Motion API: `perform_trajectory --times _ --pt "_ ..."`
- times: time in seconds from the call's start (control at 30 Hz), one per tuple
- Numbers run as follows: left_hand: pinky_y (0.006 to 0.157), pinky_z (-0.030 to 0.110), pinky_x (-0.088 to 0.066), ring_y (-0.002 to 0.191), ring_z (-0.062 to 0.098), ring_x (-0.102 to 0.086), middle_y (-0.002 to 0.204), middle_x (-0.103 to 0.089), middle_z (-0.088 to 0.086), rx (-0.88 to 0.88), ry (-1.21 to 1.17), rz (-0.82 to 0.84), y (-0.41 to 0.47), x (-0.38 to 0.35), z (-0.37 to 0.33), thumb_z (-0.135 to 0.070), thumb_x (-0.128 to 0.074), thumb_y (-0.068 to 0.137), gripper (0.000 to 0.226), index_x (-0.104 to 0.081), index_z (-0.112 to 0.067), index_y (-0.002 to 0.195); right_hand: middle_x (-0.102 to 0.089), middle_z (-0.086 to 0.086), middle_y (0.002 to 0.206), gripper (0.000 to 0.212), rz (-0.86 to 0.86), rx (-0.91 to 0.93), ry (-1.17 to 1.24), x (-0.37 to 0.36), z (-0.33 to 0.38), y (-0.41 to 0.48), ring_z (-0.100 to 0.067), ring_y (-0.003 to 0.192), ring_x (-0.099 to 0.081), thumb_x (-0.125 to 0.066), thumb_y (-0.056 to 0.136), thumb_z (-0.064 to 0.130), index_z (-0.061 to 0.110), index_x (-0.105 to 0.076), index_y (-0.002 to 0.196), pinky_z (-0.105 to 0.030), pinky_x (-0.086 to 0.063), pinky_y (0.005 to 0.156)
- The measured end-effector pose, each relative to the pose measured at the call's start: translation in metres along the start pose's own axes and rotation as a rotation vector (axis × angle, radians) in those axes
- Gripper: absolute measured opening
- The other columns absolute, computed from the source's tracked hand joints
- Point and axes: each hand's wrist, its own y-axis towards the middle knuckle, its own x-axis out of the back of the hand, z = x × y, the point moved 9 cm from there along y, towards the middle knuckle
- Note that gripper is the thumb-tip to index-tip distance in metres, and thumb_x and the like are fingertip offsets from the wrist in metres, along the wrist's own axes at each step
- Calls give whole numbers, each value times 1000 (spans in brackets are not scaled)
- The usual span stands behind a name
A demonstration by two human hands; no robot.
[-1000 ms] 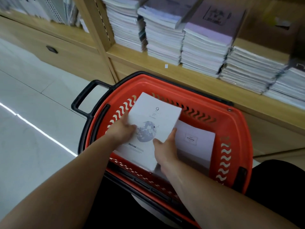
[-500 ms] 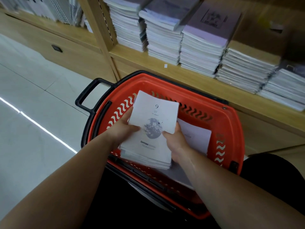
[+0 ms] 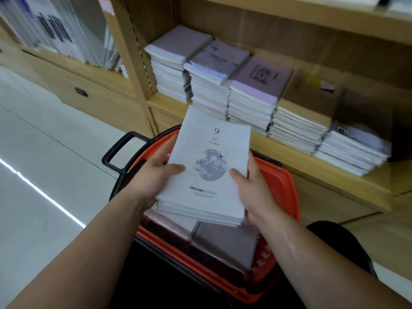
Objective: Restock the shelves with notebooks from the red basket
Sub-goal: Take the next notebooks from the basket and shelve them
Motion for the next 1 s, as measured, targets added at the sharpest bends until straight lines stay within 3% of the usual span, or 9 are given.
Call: perform_trajectory --times 0.1,0.23,0.4,0.5,0.63,0.7,0.8,0.9,1.0 --pt "90 47 -56 114 34 -67 137 -65 5 -69 -29 12 -6 -4 -32 2 -56 78 80 -48 -40 146 -70 19 124 62 7 92 -3 -4 37 -5 -5 114 -67 -53 101 0 37 -43 150 -27 -55 90" --pt "91 54 -55 117 42 -64 136 -65 8 -167 -30 -4 -17 1 -75 8 -55 86 80 -45 -40 149 -63 21 135 66 56 213 -20 -18 87 -14 -5 124 -60 -50 103 1 43 -36 153 -37 -50 103" --pt "76 44 -63 109 36 -70 135 -66 2 -294 -68 -18 -38 -6 -139 13 -47 91 80 -48 -46 145 -52 28 144 68 117 366 4 -29 159 -36 2 134 -50 -47 105 3 53 -34 149 -36 -43 113" --pt "73 40 -62 103 29 -73 130 -70 -4 -411 -84 -2 -47 -22 -193 9 -53 82 79 -58 -51 134 -48 28 148 69 94 513 -28 -23 214 -44 3 137 -46 -48 104 3 48 -30 154 -36 -39 116" --pt "72 47 -63 102 38 -72 131 -69 5 -486 -36 81 -40 -54 -257 6 -63 80 84 -51 -49 142 -61 19 139 65 55 633 -3 -5 290 -46 -5 130 -56 -47 102 -4 41 -42 149 -37 -44 110" --pt "70 45 -63 99 36 -73 126 -71 6 -497 -58 69 -30 -67 -282 9 -57 87 78 -52 -45 142 -66 15 133 61 28 641 6 7 322 -44 -12 125 -62 -47 102 -3 41 -47 145 -45 -47 109" --pt "71 44 -62 96 32 -75 119 -74 2 -431 -118 60 -9 -95 -313 8 -56 92 70 -57 -46 138 -73 12 118 50 -38 604 40 32 359 -35 -19 109 -71 -48 102 0 42 -62 126 -52 -56 96" --pt "74 45 -63 91 29 -77 120 -70 -1 -366 -71 33 18 -122 -338 2 -60 94 65 -56 -45 139 -76 5 111 45 -108 581 137 60 389 -25 -22 98 -74 -47 100 -5 28 -64 123 -44 -62 81" --pt "74 42 -62 92 31 -76 114 -76 6 -373 -60 58 44 -149 -360 5 -56 92 53 -63 -28 134 -76 -2 102 41 -159 553 220 86 411 -10 -23 85 -75 -46 96 -11 20 -66 114 -42 -63 71"
